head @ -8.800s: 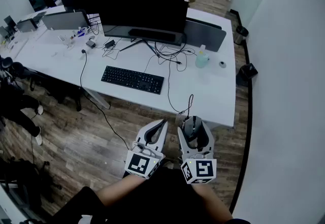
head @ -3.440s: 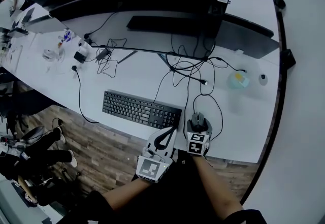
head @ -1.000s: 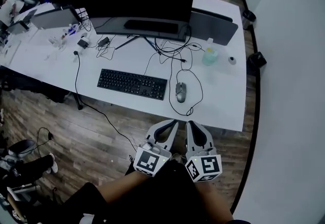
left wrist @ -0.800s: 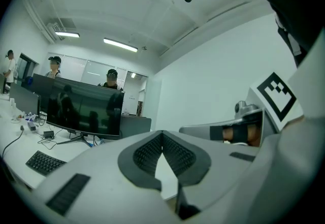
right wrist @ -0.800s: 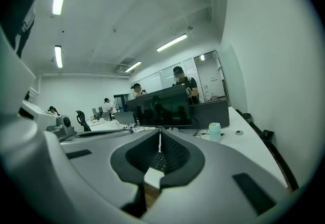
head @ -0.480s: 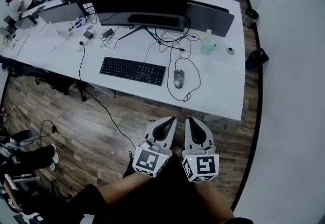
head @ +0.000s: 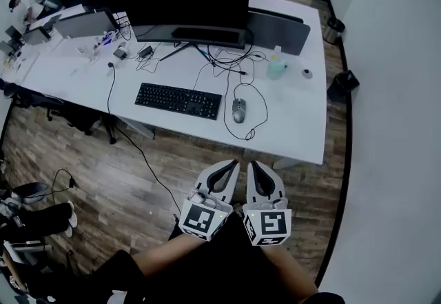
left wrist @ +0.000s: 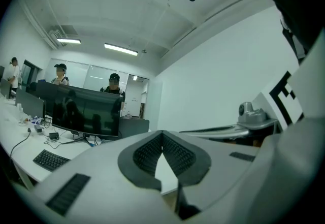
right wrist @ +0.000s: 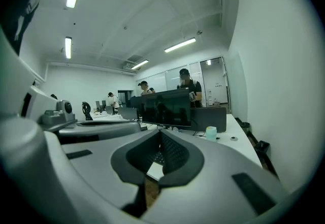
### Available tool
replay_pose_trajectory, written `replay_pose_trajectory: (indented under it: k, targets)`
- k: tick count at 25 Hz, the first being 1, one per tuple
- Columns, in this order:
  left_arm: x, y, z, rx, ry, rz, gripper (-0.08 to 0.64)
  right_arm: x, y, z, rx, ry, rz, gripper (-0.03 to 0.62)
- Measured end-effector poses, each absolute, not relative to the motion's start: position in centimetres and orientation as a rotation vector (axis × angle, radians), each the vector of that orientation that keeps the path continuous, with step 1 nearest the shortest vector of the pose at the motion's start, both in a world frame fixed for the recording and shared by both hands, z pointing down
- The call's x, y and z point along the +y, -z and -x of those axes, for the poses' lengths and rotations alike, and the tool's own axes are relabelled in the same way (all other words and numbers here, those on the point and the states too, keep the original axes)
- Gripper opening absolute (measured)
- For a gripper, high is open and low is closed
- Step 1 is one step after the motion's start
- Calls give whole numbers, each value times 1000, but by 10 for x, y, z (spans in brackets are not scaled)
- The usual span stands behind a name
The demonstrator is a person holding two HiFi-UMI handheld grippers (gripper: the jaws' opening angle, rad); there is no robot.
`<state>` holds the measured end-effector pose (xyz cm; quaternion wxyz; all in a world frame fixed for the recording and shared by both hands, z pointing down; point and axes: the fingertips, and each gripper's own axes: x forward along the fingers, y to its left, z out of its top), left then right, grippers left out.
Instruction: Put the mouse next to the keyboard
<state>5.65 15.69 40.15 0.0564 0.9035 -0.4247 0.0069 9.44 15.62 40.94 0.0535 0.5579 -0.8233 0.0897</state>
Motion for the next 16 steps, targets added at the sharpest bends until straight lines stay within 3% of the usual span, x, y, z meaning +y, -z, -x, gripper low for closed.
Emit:
replay_pose_trajectory:
  k: [16]
  targets:
    - [164, -410, -72, -1214, -20, -2718, 5, 162, -411, -90, -2486, -141, -1628, 18]
